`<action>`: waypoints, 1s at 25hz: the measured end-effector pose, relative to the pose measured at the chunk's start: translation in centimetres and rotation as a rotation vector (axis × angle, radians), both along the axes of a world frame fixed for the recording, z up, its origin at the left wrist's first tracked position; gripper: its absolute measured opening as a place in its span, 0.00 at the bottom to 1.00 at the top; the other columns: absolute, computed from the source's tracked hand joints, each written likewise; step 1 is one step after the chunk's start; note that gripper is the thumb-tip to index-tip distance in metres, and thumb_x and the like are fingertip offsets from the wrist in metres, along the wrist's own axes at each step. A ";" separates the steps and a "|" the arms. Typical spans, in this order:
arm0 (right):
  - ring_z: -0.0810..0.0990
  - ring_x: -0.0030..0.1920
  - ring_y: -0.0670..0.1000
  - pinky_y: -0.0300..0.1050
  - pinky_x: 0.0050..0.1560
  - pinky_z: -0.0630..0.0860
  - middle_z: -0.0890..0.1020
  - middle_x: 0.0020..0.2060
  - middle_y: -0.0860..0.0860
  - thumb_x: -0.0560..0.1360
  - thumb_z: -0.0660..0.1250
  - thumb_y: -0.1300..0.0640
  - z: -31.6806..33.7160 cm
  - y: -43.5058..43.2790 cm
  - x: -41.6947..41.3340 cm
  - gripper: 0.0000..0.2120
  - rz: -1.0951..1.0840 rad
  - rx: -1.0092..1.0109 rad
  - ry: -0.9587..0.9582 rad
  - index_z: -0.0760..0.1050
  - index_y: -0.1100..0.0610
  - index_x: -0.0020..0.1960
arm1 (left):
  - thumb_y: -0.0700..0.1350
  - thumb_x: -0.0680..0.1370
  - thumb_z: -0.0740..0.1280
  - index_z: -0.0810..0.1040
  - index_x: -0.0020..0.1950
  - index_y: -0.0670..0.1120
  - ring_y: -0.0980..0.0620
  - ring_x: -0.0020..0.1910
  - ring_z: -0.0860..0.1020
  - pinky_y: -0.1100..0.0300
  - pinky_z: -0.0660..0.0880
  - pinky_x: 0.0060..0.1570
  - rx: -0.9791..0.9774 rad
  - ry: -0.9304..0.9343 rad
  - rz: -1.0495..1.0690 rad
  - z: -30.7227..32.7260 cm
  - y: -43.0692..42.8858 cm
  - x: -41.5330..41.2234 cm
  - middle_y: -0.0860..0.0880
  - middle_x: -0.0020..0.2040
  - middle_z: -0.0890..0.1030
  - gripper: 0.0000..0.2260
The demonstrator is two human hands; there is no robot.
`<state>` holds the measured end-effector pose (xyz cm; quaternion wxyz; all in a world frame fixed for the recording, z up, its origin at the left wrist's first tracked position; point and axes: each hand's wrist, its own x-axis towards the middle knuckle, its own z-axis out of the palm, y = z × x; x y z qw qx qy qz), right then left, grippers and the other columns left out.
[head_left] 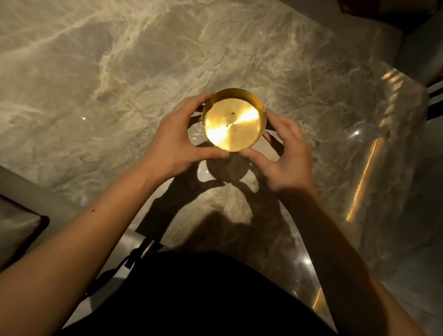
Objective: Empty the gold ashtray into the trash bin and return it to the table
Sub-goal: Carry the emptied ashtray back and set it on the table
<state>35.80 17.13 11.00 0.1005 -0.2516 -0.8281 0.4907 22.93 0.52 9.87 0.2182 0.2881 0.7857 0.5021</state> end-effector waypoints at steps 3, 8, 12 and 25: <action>0.70 0.60 0.29 0.26 0.62 0.69 0.72 0.61 0.45 0.67 0.78 0.57 -0.1 -0.1 -1.6 0.36 0.024 -0.010 0.025 0.68 0.57 0.72 | 0.52 0.61 0.81 0.68 0.73 0.50 0.55 0.66 0.73 0.51 0.73 0.67 0.004 0.004 0.028 0.2 -0.6 -1.0 0.52 0.69 0.73 0.42; 0.72 0.60 0.33 0.27 0.63 0.69 0.73 0.62 0.45 0.67 0.78 0.58 -0.7 0.3 -3.2 0.36 0.072 -0.056 0.047 0.69 0.57 0.72 | 0.51 0.62 0.82 0.68 0.73 0.48 0.54 0.66 0.73 0.57 0.73 0.66 -0.047 0.006 0.073 0.3 -0.6 -1.8 0.50 0.70 0.73 0.43; 0.73 0.63 0.39 0.29 0.64 0.70 0.74 0.64 0.51 0.67 0.78 0.58 -1.3 0.8 -3.8 0.36 0.100 -0.077 0.076 0.69 0.60 0.71 | 0.51 0.62 0.82 0.68 0.73 0.49 0.60 0.64 0.73 0.68 0.71 0.63 -0.070 0.027 0.088 0.3 -0.2 -2.2 0.52 0.69 0.73 0.43; 0.72 0.58 0.27 0.23 0.58 0.70 0.74 0.58 0.40 0.66 0.78 0.57 -3.5 -11.2 -20.8 0.33 0.038 -0.039 0.019 0.71 0.53 0.69 | 0.52 0.61 0.81 0.67 0.72 0.54 0.64 0.64 0.71 0.74 0.69 0.61 -0.054 -0.045 0.095 -2.3 -12.0 -19.0 0.58 0.67 0.72 0.42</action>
